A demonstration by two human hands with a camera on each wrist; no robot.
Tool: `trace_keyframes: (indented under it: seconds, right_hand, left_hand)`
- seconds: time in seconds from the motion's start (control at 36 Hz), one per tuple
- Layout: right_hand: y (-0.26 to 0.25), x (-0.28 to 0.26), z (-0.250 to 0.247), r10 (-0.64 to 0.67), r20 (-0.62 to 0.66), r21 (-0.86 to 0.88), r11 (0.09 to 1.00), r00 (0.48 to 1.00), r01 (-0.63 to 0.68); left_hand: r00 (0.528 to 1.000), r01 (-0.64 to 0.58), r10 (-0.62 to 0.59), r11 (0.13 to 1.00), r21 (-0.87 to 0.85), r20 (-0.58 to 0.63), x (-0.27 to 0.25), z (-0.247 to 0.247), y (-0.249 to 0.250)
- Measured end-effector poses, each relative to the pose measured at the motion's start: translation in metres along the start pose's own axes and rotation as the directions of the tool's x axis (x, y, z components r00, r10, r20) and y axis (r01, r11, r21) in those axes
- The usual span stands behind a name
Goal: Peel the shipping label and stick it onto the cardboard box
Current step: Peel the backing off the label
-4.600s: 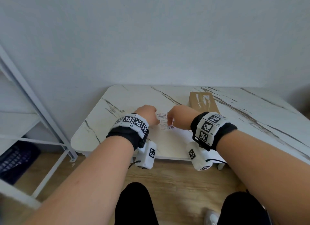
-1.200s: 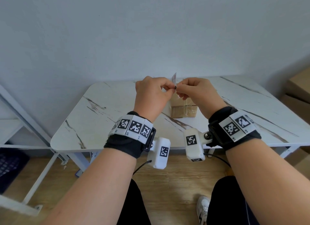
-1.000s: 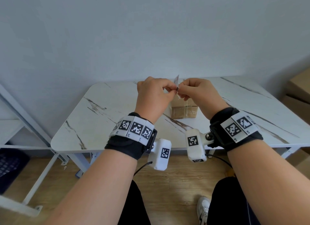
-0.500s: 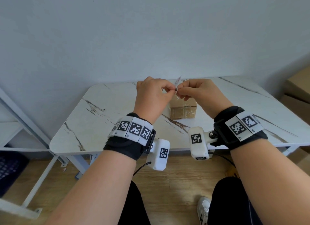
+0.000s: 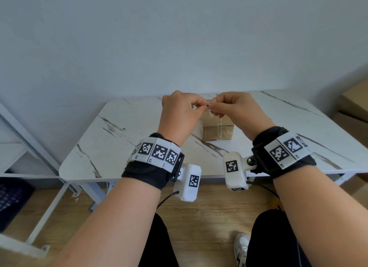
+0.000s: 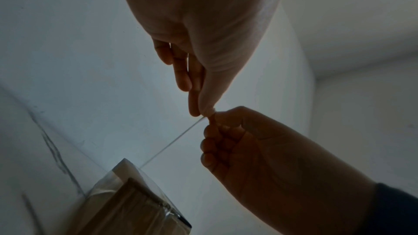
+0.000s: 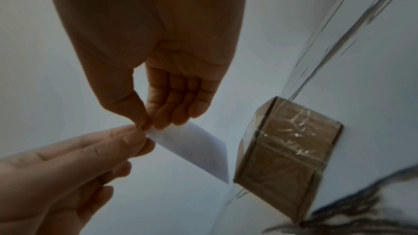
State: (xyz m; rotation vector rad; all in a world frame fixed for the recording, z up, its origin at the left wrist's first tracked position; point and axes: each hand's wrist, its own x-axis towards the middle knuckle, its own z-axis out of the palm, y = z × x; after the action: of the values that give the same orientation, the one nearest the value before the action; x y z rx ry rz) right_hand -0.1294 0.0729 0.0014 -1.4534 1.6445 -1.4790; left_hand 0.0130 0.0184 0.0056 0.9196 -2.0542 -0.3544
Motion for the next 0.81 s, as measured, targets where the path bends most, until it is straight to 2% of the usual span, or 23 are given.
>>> trace_keyframes:
  seconds: [0.22,0.53,0.81]
  right_hand:
    - [-0.0009,-0.001,-0.0006,0.004,-0.004,0.018,1.0,1.0,-0.004]
    - [0.0022,-0.0012,-0.0018,-0.003,0.0,0.028,1.0,1.0,0.003]
    - [0.0004,-0.0022,-0.0041,-0.008,0.021,0.04,0.999,1.0,0.007]
  left_hand:
    - [0.999,-0.034,0.035,0.999,0.025,-0.033,-0.0022,-0.0001,0.0026]
    - [0.999,-0.033,0.032,0.999,0.008,0.018,-0.0035,-0.0044,0.0059]
    - [0.998,-0.048,0.051,0.997,0.06,-0.038,-0.0019,0.0003,0.003]
